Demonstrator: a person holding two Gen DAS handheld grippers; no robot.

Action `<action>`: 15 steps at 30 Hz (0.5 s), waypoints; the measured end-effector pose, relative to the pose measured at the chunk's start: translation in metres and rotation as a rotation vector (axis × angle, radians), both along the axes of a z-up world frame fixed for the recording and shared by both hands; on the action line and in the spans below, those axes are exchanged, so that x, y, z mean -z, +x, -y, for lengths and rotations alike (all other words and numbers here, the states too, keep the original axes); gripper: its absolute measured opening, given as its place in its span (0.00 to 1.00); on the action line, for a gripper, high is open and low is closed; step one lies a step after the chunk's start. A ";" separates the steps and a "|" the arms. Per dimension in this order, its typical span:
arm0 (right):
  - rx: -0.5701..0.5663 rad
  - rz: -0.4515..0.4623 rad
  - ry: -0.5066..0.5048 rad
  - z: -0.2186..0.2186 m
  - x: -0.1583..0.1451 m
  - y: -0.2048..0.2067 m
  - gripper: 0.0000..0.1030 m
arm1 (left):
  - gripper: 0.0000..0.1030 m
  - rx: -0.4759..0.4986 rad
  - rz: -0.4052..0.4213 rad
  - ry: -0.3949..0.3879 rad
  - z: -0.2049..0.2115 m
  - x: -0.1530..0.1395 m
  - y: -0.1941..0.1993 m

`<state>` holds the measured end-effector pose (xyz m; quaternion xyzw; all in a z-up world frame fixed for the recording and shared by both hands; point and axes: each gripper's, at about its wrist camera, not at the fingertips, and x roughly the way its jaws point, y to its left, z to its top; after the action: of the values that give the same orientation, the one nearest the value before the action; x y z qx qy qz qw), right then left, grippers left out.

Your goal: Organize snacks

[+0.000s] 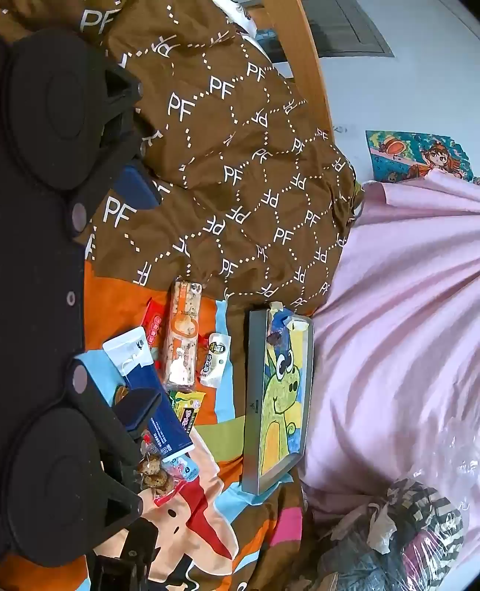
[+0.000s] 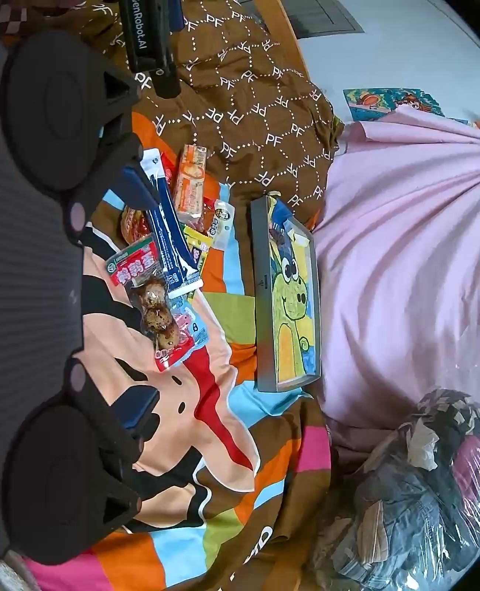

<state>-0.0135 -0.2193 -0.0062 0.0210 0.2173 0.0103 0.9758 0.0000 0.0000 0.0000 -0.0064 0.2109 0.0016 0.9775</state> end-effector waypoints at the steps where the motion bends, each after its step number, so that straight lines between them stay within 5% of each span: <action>1: 0.000 -0.003 0.000 0.000 0.000 0.000 1.00 | 0.99 0.000 0.001 0.000 0.000 0.000 0.000; 15: -0.002 -0.004 0.006 0.000 0.000 0.001 1.00 | 0.99 -0.002 -0.011 -0.004 0.003 0.003 -0.002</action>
<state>-0.0125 -0.2196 -0.0063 0.0237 0.2194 0.0119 0.9753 -0.0016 -0.0029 -0.0027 -0.0085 0.2161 0.0025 0.9763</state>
